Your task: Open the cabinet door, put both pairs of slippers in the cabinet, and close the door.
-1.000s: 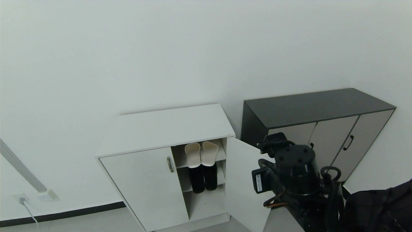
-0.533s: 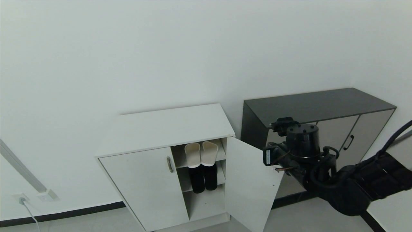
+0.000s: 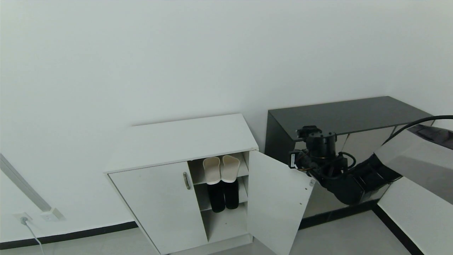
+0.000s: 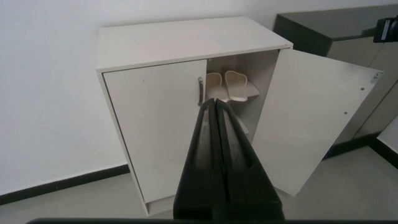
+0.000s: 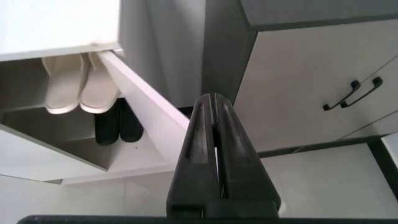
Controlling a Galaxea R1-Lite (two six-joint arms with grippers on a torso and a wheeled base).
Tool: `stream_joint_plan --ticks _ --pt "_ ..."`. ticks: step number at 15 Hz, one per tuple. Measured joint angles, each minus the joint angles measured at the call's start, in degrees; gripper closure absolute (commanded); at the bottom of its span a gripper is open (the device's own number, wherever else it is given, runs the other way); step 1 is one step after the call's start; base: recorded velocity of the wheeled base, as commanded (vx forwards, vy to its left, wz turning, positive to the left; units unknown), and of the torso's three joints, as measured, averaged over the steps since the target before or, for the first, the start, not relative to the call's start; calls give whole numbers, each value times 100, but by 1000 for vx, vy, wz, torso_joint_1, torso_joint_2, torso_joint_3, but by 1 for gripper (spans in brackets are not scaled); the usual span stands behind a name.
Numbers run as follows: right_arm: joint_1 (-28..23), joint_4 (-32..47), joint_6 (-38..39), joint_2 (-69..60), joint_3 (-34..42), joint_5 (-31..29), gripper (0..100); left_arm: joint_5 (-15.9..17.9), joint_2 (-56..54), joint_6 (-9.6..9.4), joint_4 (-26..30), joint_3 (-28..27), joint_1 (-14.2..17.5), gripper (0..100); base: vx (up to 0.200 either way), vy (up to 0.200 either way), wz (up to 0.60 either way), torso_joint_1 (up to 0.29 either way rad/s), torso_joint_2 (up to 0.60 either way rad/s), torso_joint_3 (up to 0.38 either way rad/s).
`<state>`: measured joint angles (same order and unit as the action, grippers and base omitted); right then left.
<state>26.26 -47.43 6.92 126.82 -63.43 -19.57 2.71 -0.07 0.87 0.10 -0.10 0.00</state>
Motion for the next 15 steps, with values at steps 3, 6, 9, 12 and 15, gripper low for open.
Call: stream_joint_plan --ticks 3,6,9,12,15 --pt "-176 13 -4 422 -346 41 100 0 0 -2 0 0 0 100 0 0 0 0 0 0" --pt "-247 39 -6 692 -518 61 100 2 0 -7 0 0 2 100 0 0 0 0 0 0" --pt "-267 132 -6 874 -595 74 100 2 0 -7 0 0 2 100 0 0 0 0 0 0" --pt "-269 274 0 945 -623 74 100 2 0 -9 0 0 2 100 0 0 0 0 0 0" --pt "-254 345 0 962 -617 74 100 2 0 -9 -2 0 5 100 0 0 0 0 0 0"
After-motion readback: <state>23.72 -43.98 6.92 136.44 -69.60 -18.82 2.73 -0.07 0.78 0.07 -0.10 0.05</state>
